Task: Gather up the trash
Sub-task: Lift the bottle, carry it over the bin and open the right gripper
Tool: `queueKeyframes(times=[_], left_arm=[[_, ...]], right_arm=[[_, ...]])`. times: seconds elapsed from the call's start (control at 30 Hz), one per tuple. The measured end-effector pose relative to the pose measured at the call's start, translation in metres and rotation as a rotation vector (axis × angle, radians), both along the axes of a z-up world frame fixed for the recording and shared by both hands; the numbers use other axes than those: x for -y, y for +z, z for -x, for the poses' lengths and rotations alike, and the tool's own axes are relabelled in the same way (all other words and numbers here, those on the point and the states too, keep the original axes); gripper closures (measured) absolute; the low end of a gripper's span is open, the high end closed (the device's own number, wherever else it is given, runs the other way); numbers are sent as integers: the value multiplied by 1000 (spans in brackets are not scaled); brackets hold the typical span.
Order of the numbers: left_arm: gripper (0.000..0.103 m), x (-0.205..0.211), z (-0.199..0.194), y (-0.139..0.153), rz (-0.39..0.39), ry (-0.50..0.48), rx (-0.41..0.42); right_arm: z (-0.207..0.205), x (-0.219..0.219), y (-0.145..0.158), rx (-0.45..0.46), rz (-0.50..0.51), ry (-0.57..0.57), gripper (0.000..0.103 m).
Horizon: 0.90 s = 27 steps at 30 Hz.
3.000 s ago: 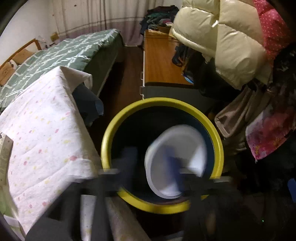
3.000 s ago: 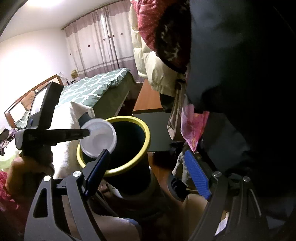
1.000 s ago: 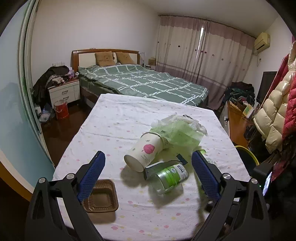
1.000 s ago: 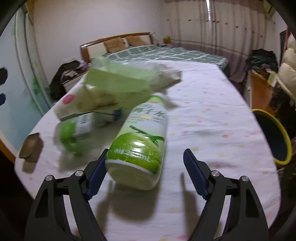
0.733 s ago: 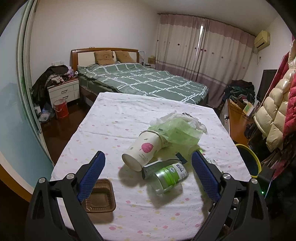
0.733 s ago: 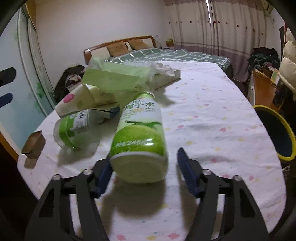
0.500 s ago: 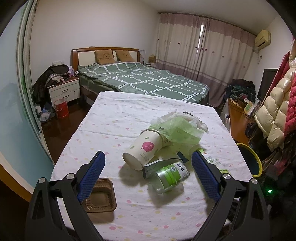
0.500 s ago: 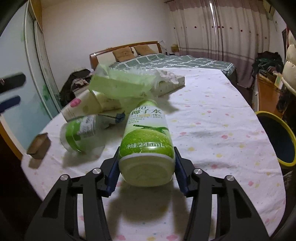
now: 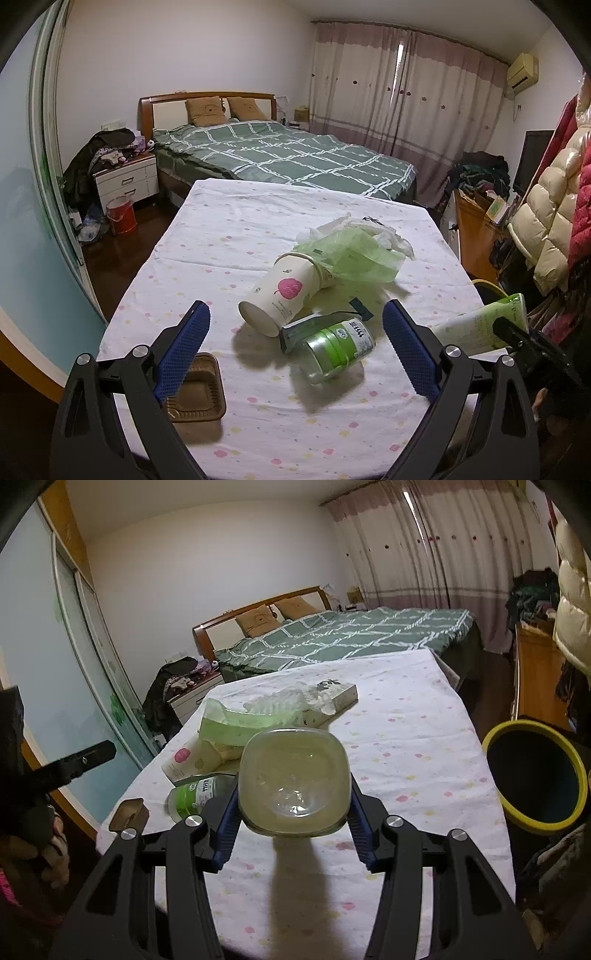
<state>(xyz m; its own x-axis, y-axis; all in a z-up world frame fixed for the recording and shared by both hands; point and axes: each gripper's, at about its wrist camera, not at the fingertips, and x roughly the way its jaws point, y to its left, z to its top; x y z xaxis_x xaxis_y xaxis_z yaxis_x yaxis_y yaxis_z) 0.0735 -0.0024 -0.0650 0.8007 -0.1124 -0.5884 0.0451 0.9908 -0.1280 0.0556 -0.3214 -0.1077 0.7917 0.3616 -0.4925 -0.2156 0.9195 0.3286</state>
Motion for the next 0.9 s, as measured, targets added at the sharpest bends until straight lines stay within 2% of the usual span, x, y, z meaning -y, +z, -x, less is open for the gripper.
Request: queueKeyframes(times=[0.57, 0.73, 0.9], left_arm=[[10, 11, -5, -2, -18, -15, -15], [9, 13, -8, -1, -20, -16, -16], [9, 15, -10, -1, -23, -14, -24]], right_arm=[[9, 78, 37, 61, -54, -140, 54], [3, 121, 49, 108, -34, -285, 54], [-18, 174, 38, 96, 43, -496, 54]])
